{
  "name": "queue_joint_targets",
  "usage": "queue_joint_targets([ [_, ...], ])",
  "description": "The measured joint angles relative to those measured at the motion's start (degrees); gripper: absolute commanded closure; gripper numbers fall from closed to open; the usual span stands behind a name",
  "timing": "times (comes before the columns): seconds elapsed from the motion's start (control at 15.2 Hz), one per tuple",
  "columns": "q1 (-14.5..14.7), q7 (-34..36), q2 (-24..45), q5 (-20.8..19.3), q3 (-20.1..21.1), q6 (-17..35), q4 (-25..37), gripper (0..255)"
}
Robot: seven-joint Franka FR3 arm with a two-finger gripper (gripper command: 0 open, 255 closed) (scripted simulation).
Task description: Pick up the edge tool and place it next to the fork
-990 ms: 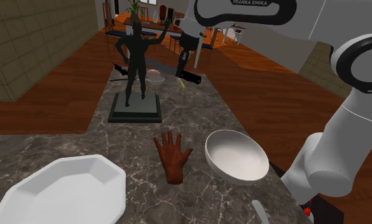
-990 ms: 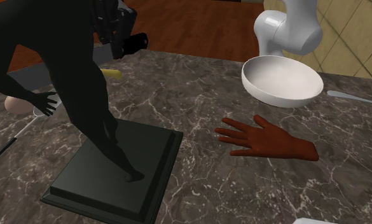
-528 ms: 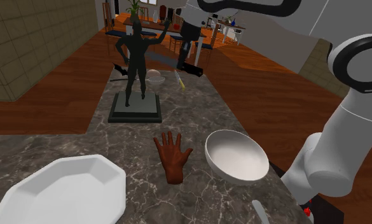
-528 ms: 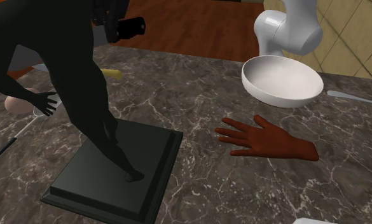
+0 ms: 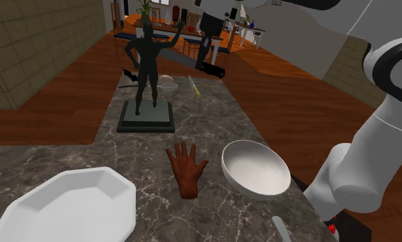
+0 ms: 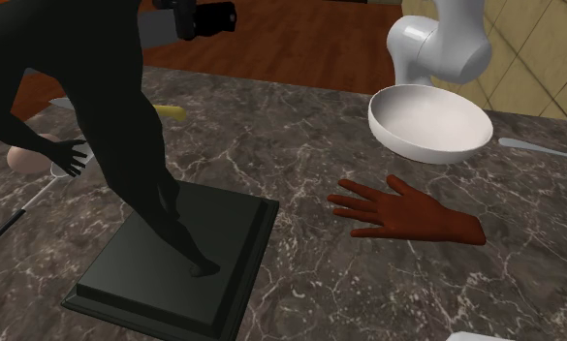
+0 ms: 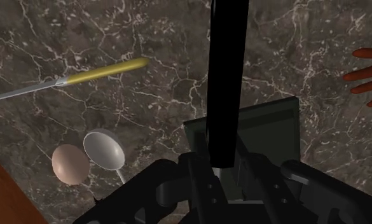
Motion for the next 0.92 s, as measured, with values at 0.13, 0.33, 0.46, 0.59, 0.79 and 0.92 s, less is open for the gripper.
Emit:
queue_joint_targets([
  [0.13, 0.7, 1.4, -4.3, -0.2, 0.7, 1.3, -5.4, 255],
  [0.33, 1.7, 3.4, -10.3, -0.2, 1.9, 2.5, -12.6, 255],
  [0.46, 2.4, 4.9, -13.8, -0.1, 2.8, 3.0, -16.4, 255],
  [0.59, 3.0, 6.5, -17.3, 0.1, 3.8, 3.1, -19.9, 255],
  [0.79, 4.0, 9.0, -23.2, 0.7, 5.4, 2.3, -24.8, 255],
  [0.92, 4.8, 10.9, -26.0, 1.2, 6.8, 2.2, -27.3, 255],
])
